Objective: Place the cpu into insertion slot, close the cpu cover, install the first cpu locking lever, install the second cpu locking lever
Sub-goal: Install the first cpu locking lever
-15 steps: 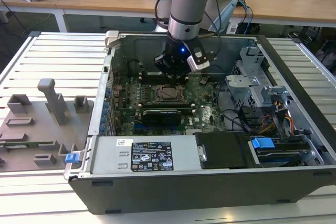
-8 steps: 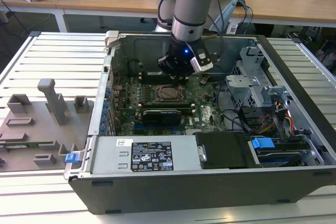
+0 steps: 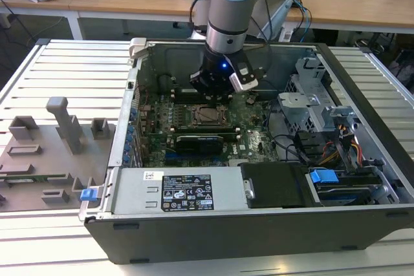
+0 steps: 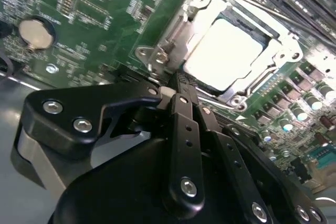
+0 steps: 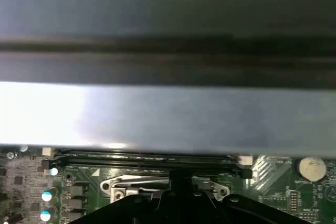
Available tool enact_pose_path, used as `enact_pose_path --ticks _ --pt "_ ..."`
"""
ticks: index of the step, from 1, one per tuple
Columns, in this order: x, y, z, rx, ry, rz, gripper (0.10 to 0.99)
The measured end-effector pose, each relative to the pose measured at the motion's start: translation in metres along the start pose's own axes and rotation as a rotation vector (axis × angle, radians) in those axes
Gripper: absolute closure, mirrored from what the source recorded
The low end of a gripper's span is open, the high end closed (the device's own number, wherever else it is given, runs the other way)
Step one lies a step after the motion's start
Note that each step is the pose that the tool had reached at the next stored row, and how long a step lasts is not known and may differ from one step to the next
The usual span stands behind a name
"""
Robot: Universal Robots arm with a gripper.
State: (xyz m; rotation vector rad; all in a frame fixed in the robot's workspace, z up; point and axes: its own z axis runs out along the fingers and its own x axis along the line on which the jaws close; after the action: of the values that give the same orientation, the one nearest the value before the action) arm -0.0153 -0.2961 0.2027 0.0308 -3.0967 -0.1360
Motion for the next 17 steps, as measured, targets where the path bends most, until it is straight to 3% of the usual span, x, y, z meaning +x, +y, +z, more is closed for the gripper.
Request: enact_pose_path --ticks 2,3,5,8,13,17 --pt "0.0062 0.0001 -0.0002 0.0 -0.0059 0.0 0.98" --pt "0.0095 0.0004 -0.0026 0.0 -0.0143 -0.001 0.98" --pt "0.0104 0.0008 -0.0063 0.0 -0.0178 -0.002 0.98" --pt "0.0113 0.0028 -0.011 0.0 -0.0204 -0.002 0.98" --pt "0.0115 0.0113 -0.0105 0.0 -0.0202 -0.002 0.98" --pt "0.0111 0.0119 -0.0104 0.0 -0.0202 -0.002 0.98"
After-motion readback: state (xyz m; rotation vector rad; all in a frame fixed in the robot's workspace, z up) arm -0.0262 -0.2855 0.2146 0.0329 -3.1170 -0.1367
